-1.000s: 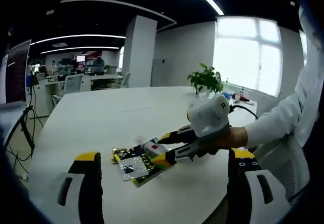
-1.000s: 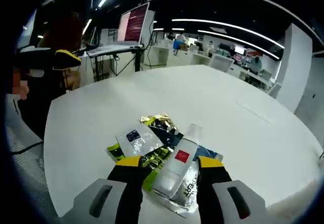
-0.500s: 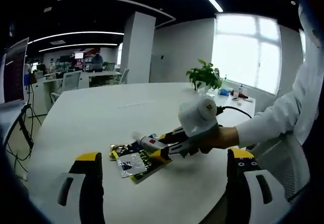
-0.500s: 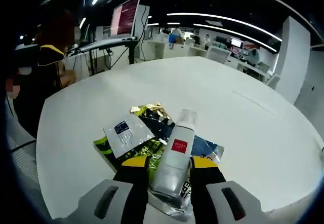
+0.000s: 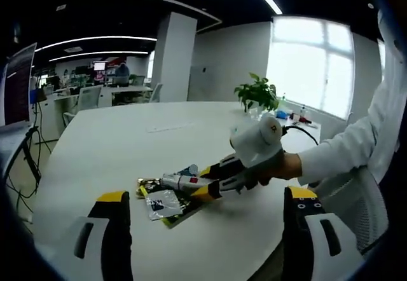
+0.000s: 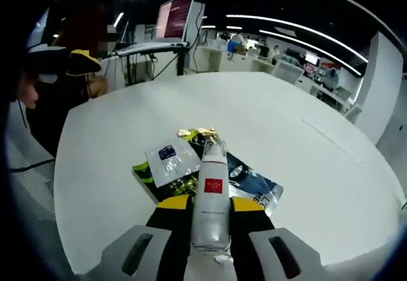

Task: Arrange the skincare products in the storage area until every visible bottle or jar stands upright without overlapping.

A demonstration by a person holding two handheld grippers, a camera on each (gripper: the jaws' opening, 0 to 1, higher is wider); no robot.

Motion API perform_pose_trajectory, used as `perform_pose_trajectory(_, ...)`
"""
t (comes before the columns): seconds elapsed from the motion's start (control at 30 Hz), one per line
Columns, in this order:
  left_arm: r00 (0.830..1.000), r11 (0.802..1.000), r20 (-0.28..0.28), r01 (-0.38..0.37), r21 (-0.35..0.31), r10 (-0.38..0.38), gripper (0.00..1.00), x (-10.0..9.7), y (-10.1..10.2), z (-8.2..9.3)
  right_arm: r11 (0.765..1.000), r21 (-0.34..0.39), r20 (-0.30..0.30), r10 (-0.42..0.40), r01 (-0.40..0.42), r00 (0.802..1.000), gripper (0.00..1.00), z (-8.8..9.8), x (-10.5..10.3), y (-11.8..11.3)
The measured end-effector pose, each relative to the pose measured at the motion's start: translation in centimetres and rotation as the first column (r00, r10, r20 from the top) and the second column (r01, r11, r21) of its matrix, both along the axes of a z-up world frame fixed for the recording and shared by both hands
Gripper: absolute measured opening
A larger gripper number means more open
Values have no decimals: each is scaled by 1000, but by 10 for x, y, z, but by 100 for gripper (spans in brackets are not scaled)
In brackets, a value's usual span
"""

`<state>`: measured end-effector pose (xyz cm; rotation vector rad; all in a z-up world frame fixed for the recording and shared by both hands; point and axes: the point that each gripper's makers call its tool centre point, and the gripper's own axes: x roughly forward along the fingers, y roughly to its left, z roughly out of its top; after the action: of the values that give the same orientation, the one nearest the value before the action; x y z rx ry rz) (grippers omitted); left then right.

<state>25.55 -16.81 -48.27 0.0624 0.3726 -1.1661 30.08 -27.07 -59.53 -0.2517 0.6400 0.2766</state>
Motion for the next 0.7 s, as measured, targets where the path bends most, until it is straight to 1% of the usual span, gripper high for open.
perform_pose_trajectory(0.07, 1000, 1000, 4, -4, 1, 4, 91, 0, 0, 1, 1000, 13, 2, 10, -10, 1000, 14, 6, -4, 2)
perform_pose_trajectory(0.13, 1000, 1000, -4, -4, 5, 4, 90, 1, 0, -1, 999, 30, 6, 21, -22, 1000, 14, 14, -8, 4)
perform_pose_trajectory(0.23, 1000, 1000, -7, 1, 4, -1, 87, 0, 0, -1, 999, 30, 23, 42, -43, 999, 13, 29, -16, 4)
perform_pose_trajectory(0.33, 1000, 1000, -20, 8, 2, -8, 83, -1, 0, -2, 998, 44, 31, 50, -52, 998, 12, 39, -23, 4)
perform_pose_trajectory(0.4, 999, 1000, -35, 15, 4, -15, 78, -5, -2, -3, 997, 39, 23, 61, -62, 998, 12, 38, -28, 2)
perform_pose_trajectory(0.47, 999, 1000, -46, 21, 8, -20, 75, -9, -5, -3, 997, 34, 12, 63, -63, 998, 12, 33, -31, -2)
perform_pose_trajectory(0.53, 998, 1000, -48, 29, 6, -29, 72, -12, -7, -3, 997, 50, -6, 53, -53, 999, 11, 30, -36, -3)
perform_pose_trajectory(0.6, 998, 999, -56, 37, 3, -36, 67, -13, -7, -3, 997, 64, -10, 53, -53, 999, 11, 30, -39, -3)
perform_pose_trajectory(0.7, 991, 998, -125, 54, -29, -57, 62, -19, -14, -3, 996, 68, -26, 61, -59, 998, 11, 30, -47, -4)
